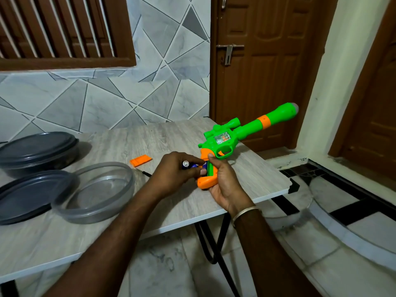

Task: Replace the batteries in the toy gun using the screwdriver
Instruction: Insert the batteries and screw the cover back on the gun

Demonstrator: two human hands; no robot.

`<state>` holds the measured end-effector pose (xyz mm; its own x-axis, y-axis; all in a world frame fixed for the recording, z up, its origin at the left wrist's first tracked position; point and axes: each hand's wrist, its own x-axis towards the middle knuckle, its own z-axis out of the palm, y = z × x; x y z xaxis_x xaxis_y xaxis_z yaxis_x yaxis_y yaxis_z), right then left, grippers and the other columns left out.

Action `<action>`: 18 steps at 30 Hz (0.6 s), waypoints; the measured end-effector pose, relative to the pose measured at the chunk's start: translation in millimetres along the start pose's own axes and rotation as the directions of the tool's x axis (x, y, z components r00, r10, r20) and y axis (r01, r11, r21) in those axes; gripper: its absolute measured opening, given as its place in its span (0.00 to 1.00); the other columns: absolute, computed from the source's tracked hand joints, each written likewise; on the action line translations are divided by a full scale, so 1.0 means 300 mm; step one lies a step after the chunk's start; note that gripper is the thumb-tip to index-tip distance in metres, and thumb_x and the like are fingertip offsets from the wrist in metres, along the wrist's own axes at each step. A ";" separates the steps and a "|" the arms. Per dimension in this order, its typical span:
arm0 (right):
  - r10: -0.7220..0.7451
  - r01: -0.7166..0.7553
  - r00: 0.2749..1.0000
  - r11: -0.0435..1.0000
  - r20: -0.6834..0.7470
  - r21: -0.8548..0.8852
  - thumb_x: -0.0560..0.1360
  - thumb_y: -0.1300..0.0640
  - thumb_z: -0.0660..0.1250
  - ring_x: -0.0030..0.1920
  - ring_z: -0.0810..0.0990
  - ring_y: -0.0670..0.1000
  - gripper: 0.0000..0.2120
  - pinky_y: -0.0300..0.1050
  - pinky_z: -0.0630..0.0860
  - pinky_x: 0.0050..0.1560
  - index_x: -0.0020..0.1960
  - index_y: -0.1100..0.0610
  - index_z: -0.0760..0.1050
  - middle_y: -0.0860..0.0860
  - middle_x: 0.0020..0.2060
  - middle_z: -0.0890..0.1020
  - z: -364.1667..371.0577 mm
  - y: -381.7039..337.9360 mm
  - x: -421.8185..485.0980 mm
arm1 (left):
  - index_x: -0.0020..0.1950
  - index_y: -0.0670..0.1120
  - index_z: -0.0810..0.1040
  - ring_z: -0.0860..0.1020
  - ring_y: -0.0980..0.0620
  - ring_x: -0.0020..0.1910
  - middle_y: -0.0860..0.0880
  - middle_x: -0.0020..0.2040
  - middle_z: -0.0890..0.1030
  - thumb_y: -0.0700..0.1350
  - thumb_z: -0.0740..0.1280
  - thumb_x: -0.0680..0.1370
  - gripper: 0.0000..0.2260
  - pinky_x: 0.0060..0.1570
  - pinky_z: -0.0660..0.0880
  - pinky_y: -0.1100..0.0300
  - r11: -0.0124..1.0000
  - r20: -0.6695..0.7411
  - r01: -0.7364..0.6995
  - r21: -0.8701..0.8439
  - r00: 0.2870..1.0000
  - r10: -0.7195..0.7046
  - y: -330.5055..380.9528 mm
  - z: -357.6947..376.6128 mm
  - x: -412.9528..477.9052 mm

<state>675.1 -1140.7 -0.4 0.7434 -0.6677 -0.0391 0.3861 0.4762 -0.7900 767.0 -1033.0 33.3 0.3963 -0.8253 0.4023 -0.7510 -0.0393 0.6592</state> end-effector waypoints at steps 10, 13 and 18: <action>0.064 -0.064 0.997 0.998 -0.033 0.010 0.80 0.55 0.61 0.32 0.82 0.50 0.17 0.47 0.77 0.40 0.67 0.57 0.71 0.53 0.38 0.82 0.007 0.004 -0.005 | 0.42 0.43 0.85 0.79 0.57 0.34 0.47 0.36 0.83 0.43 0.77 0.72 0.04 0.37 0.74 0.62 0.997 -0.308 0.068 0.045 0.950 -0.051 0.017 0.083 0.020; 0.100 -0.100 0.994 0.995 -0.046 -0.005 0.81 0.53 0.59 0.29 0.81 0.52 0.16 0.43 0.78 0.31 0.65 0.61 0.71 0.57 0.36 0.81 0.008 -0.006 -0.012 | 0.42 0.38 0.84 0.73 0.58 0.24 0.44 0.31 0.79 0.40 0.74 0.76 0.06 0.26 0.68 0.68 0.901 -0.229 0.225 -0.370 0.918 -0.323 0.025 0.062 0.007; 0.133 -0.134 0.990 0.991 -0.049 -0.006 0.82 0.53 0.58 0.29 0.80 0.53 0.13 0.41 0.77 0.29 0.59 0.61 0.71 0.59 0.35 0.79 0.009 -0.019 -0.017 | 0.51 0.35 0.83 0.80 0.48 0.33 0.38 0.39 0.82 0.33 0.65 0.79 0.07 0.33 0.79 0.61 0.565 0.018 0.388 -0.728 0.835 -0.550 0.009 0.010 -0.013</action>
<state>670.7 -1138.6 6.1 0.7608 -0.6253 -0.1737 0.2802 0.5579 -0.7812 761.8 -1031.5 31.6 0.7349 -0.6771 -0.0382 0.1143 0.0681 0.9911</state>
